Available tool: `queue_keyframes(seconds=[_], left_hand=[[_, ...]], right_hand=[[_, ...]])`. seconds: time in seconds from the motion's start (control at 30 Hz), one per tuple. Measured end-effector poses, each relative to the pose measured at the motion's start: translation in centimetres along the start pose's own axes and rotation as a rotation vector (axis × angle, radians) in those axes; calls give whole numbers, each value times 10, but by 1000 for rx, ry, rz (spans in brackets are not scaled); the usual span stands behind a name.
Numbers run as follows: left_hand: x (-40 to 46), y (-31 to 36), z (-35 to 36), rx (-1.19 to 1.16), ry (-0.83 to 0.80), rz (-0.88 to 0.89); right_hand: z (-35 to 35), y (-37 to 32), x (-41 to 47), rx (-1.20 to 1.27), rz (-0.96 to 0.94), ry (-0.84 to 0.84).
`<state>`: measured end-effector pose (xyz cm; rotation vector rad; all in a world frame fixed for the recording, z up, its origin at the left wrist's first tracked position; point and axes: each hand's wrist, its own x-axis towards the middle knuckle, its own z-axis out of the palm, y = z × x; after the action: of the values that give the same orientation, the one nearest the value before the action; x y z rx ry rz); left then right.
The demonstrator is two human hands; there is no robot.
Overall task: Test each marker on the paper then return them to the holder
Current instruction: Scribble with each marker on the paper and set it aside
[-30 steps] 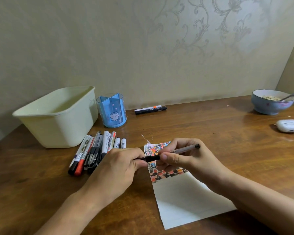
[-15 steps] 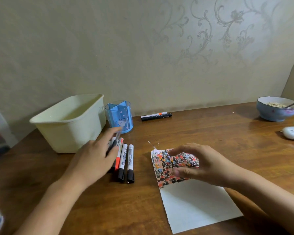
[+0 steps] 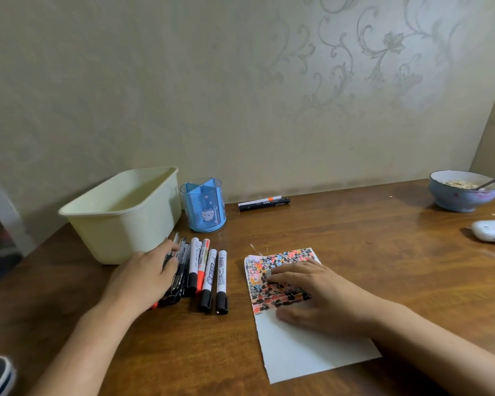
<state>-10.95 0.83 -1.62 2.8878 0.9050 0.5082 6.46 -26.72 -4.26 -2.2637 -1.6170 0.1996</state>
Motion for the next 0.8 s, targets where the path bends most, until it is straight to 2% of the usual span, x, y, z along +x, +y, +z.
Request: queue_keyframes(seconds=[0.13,0.3,0.43,0.63,0.8], left_hand=[[-1,-1,0,-13,-24,10],[-3,6,-9,1,63,8],[-14,31,-13,-76,150,185],[-41,81,-12,-63,-196,490],[-45,82,0,-10,-275,541]], right_hand=[[3,-1,2,-2,-4,13],[1,2,4,1,9,99],[-11,3,13,-58,75,45],[-30,31,62,-267,154,58],[-33,70,121,-297,324,135]])
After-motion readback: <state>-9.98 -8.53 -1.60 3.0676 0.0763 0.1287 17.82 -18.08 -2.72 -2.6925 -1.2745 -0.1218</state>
